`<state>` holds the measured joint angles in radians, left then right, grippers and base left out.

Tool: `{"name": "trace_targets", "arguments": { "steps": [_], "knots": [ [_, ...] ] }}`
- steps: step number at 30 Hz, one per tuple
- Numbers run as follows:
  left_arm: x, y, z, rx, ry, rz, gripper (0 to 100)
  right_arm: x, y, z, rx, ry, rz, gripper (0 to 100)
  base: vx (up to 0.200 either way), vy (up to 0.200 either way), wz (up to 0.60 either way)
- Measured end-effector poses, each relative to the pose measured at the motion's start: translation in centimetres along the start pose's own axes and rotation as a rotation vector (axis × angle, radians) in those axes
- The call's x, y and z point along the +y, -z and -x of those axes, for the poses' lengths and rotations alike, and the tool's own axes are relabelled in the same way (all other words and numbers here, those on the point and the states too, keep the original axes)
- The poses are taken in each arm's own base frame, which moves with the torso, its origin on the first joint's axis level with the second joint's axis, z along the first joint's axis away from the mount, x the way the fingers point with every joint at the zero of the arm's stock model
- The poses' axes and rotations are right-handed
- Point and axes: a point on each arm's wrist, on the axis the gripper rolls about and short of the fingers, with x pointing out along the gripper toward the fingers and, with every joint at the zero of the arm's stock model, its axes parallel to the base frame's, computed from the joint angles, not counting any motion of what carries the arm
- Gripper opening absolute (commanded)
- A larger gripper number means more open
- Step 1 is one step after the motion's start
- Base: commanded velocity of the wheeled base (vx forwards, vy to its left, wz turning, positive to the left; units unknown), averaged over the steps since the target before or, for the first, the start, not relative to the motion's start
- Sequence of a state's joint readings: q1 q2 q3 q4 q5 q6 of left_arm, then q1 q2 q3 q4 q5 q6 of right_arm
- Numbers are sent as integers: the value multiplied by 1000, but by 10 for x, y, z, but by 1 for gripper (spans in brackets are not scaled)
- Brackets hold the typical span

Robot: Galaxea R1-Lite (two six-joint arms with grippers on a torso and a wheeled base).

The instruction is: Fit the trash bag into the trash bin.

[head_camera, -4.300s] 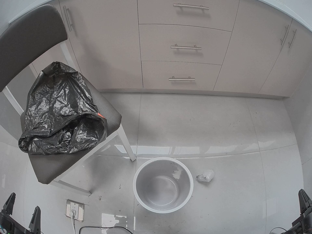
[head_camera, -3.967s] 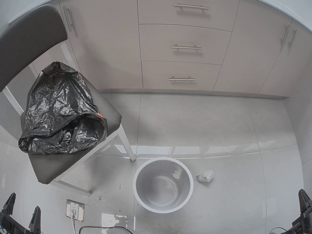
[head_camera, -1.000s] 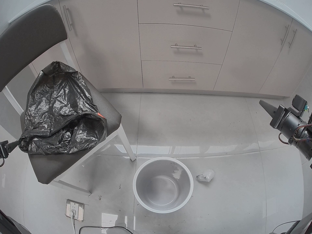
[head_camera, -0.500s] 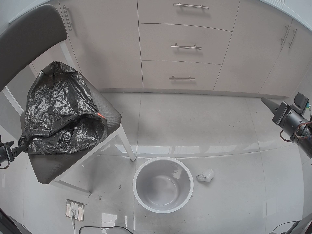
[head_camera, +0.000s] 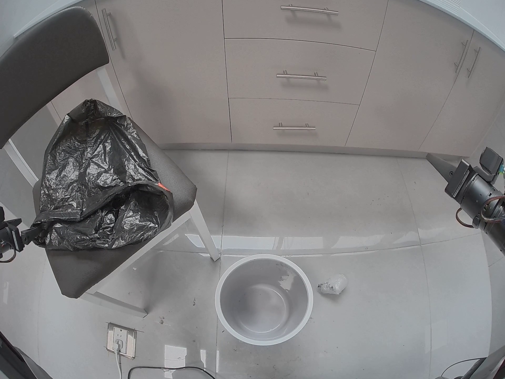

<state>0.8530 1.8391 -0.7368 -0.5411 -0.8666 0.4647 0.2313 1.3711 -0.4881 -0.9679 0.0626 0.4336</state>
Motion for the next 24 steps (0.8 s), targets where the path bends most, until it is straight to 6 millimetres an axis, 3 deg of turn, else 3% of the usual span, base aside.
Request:
{"name": "trace_targets", "arguments": {
  "steps": [18,19,24],
  "knots": [
    [-17,-14,-31,-18,75,-59,100,0,0,1,4,-6,-1,0,0,0,0],
    [-18,-15,-31,-19,77,-61,0,0,0,0,4,-5,-1,0,0,0,0],
    [-17,-17,-33,-22,80,-62,0,0,1,0,6,-5,-1,0,0,0,0]
  ]
}}
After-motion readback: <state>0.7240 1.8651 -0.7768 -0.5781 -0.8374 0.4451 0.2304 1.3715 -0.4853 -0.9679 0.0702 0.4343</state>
